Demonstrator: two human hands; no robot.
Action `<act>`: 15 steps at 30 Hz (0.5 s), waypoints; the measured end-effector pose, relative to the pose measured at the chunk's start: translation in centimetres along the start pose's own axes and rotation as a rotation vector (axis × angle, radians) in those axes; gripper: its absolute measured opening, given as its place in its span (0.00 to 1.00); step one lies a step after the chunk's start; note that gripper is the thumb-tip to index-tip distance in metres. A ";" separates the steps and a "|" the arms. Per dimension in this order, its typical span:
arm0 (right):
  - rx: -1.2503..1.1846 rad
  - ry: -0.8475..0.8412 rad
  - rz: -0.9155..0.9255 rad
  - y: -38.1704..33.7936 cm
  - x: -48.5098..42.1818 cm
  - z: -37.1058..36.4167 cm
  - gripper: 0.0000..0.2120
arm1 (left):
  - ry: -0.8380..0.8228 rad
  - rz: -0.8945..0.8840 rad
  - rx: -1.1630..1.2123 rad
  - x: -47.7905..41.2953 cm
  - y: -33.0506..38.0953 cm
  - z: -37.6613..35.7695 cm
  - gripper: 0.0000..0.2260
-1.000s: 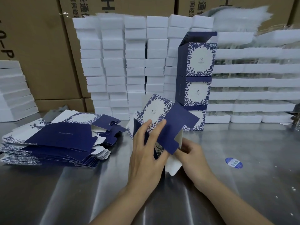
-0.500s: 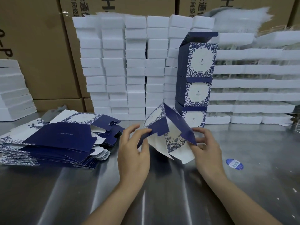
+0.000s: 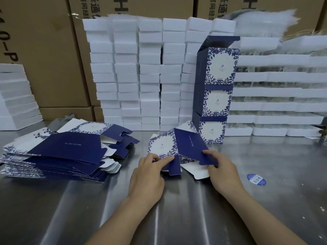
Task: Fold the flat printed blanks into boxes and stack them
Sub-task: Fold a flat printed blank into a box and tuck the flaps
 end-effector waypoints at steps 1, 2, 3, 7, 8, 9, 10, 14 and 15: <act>0.020 -0.022 0.000 0.0 0.0 -0.2 0.29 | -0.008 0.007 -0.015 0.0 -0.1 -0.2 0.38; 0.035 -0.043 -0.001 -0.1 0.0 -0.4 0.28 | -0.021 0.013 -0.030 -0.1 -0.2 -0.3 0.38; 0.044 -0.057 -0.001 -0.1 0.1 -0.5 0.27 | -0.038 0.022 -0.042 -0.1 -0.4 -0.6 0.38; 0.014 -0.096 0.002 -0.7 0.6 -0.5 0.25 | -0.079 0.068 -0.026 -0.2 -0.6 -1.1 0.35; 0.000 -0.106 0.005 -0.9 0.7 -0.5 0.25 | -0.080 0.077 -0.017 -0.2 -0.5 -1.2 0.34; -0.016 -0.113 0.008 -1.0 0.8 -0.5 0.25 | -0.079 0.088 -0.008 -0.2 -0.4 -1.2 0.32; -0.034 -0.118 0.007 -1.1 0.8 -0.5 0.24 | -0.078 0.100 -0.004 -0.1 -0.3 -1.2 0.31; -0.185 -0.093 -0.059 -0.6 0.6 -0.4 0.15 | -0.068 0.102 -0.018 0.3 0.2 -1.3 0.30; -0.222 -0.072 -0.082 -0.4 0.5 -0.3 0.12 | -0.065 0.100 -0.009 0.4 0.3 -1.3 0.30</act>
Point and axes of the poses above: each hand's wrist, its own x-axis away from the middle knuckle, its own z-axis out of the back of the hand, y = z × x, the point moved 7 cm from there along -x, towards the middle knuckle, and after that the axes turned 14 degrees about x, right-handed, at the moved point
